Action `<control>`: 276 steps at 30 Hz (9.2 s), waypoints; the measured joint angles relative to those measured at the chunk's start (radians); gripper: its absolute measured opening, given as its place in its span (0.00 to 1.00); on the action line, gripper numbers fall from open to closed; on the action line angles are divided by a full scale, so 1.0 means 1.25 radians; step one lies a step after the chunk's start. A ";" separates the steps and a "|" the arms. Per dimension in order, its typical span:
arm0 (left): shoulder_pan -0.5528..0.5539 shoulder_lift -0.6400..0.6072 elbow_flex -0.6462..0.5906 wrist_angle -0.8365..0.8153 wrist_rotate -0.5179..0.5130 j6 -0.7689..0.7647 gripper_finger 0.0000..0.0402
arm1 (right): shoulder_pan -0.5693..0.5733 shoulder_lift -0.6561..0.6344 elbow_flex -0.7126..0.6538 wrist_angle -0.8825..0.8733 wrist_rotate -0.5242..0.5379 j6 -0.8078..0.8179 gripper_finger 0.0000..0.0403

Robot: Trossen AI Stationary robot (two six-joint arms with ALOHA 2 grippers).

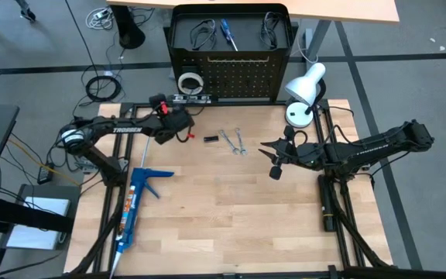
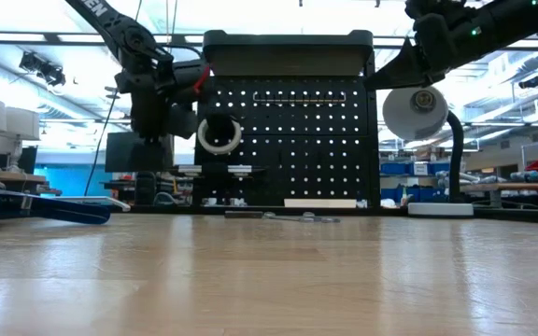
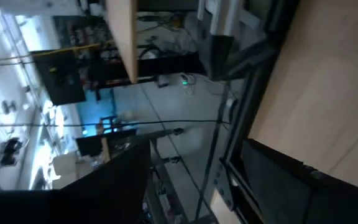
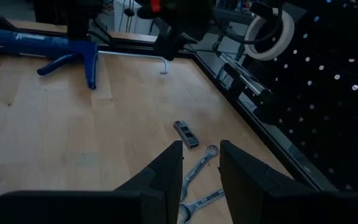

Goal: Hang tools onto peg board
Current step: Hang the right wrench on the pegboard

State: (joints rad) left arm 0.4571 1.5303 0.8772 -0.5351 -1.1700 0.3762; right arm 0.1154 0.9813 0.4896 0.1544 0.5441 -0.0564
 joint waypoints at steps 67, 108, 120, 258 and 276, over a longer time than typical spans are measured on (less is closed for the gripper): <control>-0.469 0.000 -0.277 1.100 0.504 -0.208 0.60 | 0.151 0.188 0.191 -0.336 0.192 0.401 0.23; -0.454 0.000 -0.277 1.102 0.491 -0.248 0.60 | 0.158 0.196 0.019 -0.228 0.174 0.491 0.39; -0.440 0.000 -0.277 1.103 0.490 -0.250 0.60 | 0.175 0.239 0.019 -0.161 0.136 0.460 0.38; -0.209 -0.172 -0.352 1.019 0.784 -0.170 0.60 | -0.127 0.668 0.095 0.271 0.079 0.497 0.59; -0.209 -0.172 -0.352 1.041 0.814 -0.184 0.60 | -0.180 0.665 0.096 0.227 -0.030 0.463 0.53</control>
State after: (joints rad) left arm 0.1963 1.3159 0.4377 0.7665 -0.1520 0.1460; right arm -0.1101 1.8122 0.6090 0.4378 0.5072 0.5226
